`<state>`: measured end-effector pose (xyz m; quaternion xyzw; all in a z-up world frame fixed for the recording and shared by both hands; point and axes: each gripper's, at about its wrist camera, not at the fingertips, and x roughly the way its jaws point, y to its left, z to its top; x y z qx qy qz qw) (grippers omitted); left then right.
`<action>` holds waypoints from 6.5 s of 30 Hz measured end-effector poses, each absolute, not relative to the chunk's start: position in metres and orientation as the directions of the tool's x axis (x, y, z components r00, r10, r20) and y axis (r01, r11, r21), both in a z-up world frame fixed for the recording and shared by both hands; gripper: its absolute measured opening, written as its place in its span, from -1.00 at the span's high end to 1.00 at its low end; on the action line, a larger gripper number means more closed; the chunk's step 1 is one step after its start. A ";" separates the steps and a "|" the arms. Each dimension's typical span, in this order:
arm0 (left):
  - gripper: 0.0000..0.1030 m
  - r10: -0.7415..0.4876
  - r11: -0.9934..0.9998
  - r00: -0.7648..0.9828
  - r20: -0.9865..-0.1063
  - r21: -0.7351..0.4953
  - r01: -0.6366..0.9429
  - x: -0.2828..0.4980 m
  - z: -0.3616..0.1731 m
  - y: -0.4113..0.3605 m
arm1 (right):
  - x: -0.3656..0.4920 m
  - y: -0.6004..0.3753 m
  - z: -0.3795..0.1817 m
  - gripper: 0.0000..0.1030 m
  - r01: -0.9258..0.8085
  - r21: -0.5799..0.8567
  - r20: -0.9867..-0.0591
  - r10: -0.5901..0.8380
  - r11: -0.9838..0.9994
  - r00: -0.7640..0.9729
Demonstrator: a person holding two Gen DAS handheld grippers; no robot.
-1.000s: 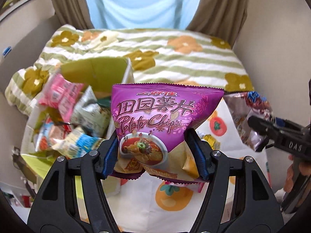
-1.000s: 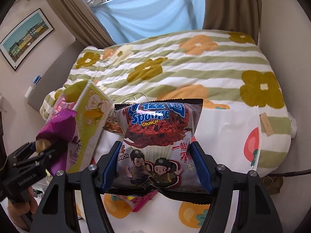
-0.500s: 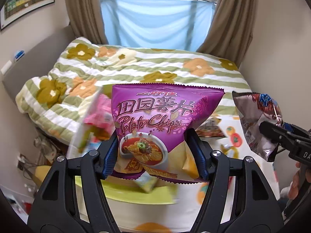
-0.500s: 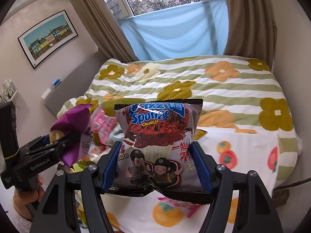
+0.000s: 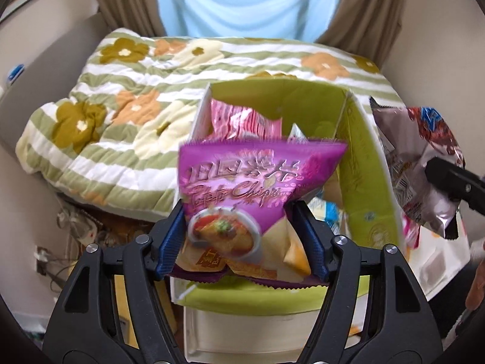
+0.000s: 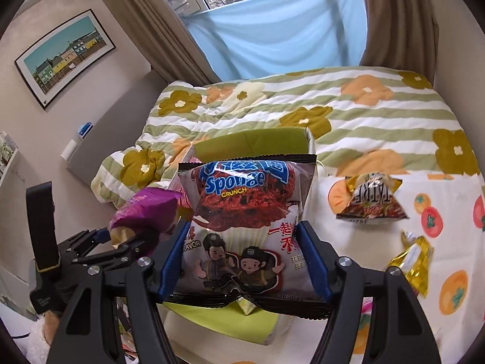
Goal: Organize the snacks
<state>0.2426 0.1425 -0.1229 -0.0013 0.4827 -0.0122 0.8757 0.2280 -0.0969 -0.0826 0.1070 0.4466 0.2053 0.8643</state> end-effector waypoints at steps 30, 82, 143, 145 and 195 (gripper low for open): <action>-0.99 -0.072 0.991 0.559 -0.826 -0.121 -0.051 0.210 -0.128 0.175 | 0.201 -0.046 -0.118 -0.99 -0.293 0.318 -0.726 0.431 0.901 0.536; -0.99 -0.196 0.885 0.375 -0.906 0.001 0.466 0.268 -0.173 -0.235 | 0.103 -0.384 -0.160 -0.99 0.001 0.112 -0.871 0.098 0.994 0.481; 0.20 -0.228 0.871 0.233 -0.945 -0.092 0.482 0.315 -0.248 -0.236 | 0.115 -0.334 -0.258 -0.36 -0.188 0.127 -0.909 0.190 0.974 0.371; 0.21 -0.233 0.876 0.231 -0.945 -0.101 0.472 0.314 -0.247 -0.234 | 0.119 -0.334 -0.257 -0.36 -0.188 0.135 -0.905 0.199 0.973 0.377; -1.00 0.018 0.743 0.164 -0.986 0.123 0.658 0.311 -0.221 -0.186 | 0.188 -0.365 -0.144 -0.36 -0.119 0.345 -0.765 0.352 0.931 0.540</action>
